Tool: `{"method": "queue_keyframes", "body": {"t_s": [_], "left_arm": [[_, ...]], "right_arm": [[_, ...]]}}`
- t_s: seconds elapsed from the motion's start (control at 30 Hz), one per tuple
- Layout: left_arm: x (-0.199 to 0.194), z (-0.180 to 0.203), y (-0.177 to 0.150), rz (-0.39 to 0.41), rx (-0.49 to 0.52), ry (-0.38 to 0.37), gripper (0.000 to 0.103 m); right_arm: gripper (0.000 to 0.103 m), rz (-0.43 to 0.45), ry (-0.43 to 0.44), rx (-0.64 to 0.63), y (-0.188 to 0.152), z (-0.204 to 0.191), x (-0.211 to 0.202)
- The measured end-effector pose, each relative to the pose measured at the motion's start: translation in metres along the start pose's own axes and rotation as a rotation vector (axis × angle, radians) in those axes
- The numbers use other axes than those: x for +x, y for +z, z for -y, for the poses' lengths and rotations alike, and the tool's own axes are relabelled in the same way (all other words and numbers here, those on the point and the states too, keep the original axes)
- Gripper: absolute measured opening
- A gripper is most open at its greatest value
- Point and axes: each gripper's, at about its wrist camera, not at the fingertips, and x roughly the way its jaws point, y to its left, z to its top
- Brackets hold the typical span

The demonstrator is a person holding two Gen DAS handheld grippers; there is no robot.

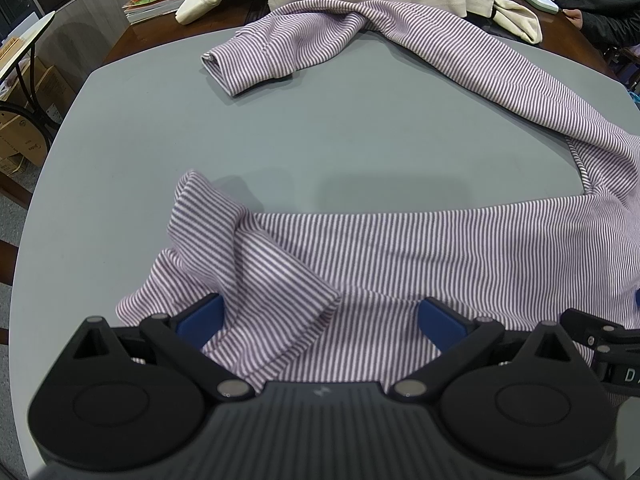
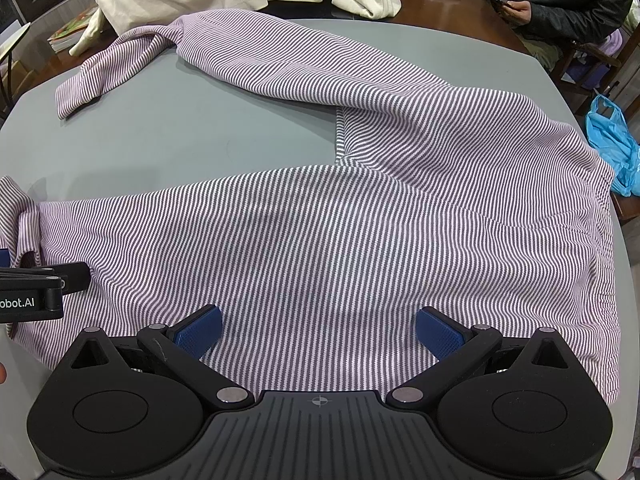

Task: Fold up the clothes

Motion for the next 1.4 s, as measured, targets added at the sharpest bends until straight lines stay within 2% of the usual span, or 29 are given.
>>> {"method": "queue_keyframes", "body": {"t_s": [1.07,1.4], "left_arm": [[0.0014,-0.0011,-0.0015,0.02,0.001,-0.001,0.103],[0.0009,-0.0009,-0.0076,0.057,0.003,0.0,0.103]], "right_arm": [[0.103,0.011,0.001,-0.004,-0.0019,0.0005,-0.0006],[0.103,0.039,0.002,-0.004,-0.0063,0.0008,-0.0014]]}}
